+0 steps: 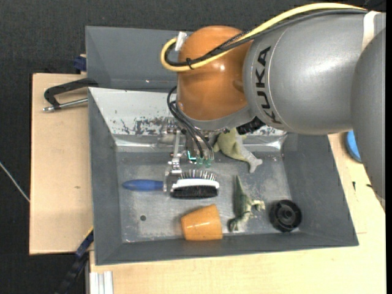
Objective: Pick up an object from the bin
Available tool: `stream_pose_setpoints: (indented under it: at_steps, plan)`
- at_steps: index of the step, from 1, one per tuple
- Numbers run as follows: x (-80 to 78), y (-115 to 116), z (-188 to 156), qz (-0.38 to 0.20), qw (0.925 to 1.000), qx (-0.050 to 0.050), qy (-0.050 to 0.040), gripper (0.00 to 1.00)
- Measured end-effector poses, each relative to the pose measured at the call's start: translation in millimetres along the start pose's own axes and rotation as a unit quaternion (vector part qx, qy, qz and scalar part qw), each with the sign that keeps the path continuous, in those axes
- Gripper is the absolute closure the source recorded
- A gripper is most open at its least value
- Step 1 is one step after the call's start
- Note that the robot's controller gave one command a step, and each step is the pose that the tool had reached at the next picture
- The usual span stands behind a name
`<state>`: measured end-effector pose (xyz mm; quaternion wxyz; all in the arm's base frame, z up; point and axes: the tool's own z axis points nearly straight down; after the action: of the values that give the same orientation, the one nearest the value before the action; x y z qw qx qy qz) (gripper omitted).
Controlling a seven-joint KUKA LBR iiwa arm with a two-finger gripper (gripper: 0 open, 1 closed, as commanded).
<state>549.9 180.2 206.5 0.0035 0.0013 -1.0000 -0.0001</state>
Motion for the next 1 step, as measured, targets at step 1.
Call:
stream_pose_setpoints:
  at_steps: [1]
  plan:
    - [-9.2,-82.6,134.0,-0.120,0.9927,-0.001,-0.0066,0.00]
